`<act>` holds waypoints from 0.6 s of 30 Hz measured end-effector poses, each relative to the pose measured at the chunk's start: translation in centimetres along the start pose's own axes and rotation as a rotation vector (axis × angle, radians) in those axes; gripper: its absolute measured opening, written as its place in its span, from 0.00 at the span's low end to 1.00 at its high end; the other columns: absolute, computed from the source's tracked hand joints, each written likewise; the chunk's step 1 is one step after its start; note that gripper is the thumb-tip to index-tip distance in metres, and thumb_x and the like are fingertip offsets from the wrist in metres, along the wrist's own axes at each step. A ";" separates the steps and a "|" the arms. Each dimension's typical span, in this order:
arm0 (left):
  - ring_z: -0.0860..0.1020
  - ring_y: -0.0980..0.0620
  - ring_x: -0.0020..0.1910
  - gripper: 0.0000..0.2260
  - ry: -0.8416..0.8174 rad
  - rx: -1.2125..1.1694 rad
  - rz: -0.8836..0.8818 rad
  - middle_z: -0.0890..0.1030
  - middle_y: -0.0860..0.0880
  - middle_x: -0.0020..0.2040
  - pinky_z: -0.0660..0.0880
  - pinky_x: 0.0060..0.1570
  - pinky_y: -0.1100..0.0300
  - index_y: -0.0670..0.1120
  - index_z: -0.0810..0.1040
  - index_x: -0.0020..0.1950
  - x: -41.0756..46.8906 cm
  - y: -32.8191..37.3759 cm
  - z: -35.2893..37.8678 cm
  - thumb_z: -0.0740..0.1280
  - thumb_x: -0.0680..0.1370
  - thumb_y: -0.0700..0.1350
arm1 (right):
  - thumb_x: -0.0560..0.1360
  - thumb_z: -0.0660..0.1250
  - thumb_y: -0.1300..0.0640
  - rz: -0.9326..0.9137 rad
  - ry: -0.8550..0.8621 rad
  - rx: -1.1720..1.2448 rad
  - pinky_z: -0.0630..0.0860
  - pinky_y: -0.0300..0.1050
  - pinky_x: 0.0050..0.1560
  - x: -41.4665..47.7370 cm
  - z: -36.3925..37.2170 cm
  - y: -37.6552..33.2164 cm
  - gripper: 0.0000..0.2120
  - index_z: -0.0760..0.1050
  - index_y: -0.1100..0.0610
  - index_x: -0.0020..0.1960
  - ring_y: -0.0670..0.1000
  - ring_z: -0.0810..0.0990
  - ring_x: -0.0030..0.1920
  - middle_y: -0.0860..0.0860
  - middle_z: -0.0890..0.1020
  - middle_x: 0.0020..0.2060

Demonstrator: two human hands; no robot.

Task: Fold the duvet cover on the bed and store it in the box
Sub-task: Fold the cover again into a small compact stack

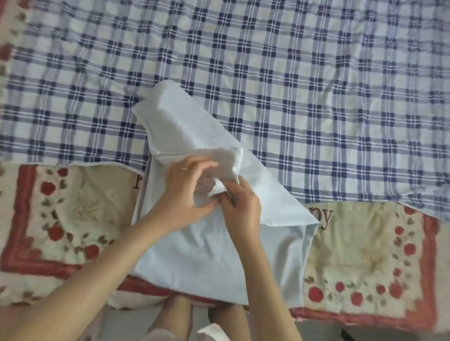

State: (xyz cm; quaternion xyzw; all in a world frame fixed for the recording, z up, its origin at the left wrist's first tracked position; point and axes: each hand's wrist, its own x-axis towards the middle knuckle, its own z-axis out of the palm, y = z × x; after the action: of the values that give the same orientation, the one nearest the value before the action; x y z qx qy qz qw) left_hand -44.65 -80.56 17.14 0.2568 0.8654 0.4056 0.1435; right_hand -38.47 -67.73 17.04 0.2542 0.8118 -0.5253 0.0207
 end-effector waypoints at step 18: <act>0.76 0.52 0.39 0.07 0.238 -0.077 0.178 0.77 0.48 0.39 0.74 0.38 0.58 0.41 0.74 0.41 -10.7 12.6 -11.1 0.71 0.69 0.34 | 0.72 0.71 0.63 -0.048 -0.232 0.382 0.79 0.43 0.50 -15.6 -6.5 -14.3 0.09 0.81 0.54 0.50 0.51 0.81 0.49 0.56 0.81 0.50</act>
State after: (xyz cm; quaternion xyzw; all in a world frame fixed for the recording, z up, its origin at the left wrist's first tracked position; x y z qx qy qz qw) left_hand -36.74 -86.79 34.32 0.2767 0.8341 0.4771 0.0133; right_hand -29.58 -72.77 36.72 0.1721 0.6955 -0.6956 0.0530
